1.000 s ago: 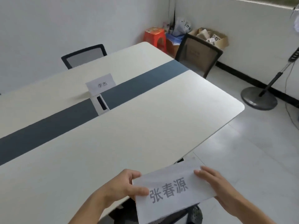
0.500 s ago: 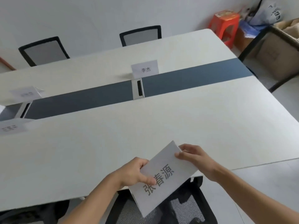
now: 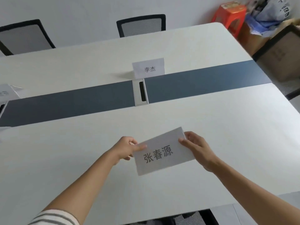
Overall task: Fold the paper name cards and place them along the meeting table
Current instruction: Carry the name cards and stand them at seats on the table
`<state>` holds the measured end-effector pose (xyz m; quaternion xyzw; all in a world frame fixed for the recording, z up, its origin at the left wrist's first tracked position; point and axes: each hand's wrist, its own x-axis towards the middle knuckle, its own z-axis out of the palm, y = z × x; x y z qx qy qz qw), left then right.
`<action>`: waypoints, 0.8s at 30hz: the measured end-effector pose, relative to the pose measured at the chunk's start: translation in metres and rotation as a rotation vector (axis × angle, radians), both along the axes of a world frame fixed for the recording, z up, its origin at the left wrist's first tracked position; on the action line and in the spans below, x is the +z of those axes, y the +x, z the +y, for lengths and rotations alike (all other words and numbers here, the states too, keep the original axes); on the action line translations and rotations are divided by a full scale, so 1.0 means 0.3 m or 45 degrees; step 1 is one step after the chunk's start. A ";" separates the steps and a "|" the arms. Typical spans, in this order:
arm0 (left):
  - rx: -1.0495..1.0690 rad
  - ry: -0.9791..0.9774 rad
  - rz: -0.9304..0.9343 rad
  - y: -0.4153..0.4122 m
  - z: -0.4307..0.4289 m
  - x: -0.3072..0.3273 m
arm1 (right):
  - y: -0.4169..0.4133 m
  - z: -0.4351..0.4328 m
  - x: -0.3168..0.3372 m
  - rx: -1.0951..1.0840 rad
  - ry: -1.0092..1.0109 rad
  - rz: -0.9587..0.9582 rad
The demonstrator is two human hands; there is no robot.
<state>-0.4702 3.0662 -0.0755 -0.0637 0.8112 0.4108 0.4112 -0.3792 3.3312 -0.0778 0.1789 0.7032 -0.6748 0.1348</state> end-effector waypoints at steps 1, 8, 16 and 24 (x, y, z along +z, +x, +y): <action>0.088 0.010 -0.041 -0.035 -0.016 -0.021 | -0.034 -0.007 -0.017 -0.016 0.018 0.029; 0.442 0.088 0.319 -0.223 0.008 -0.129 | -0.289 -0.009 -0.152 0.105 0.573 0.119; 0.273 0.037 0.465 -0.339 0.102 -0.199 | -0.516 0.041 -0.294 0.051 0.870 -0.037; 0.186 0.085 0.389 -0.414 0.163 -0.262 | -0.627 0.098 -0.352 -0.016 0.948 -0.085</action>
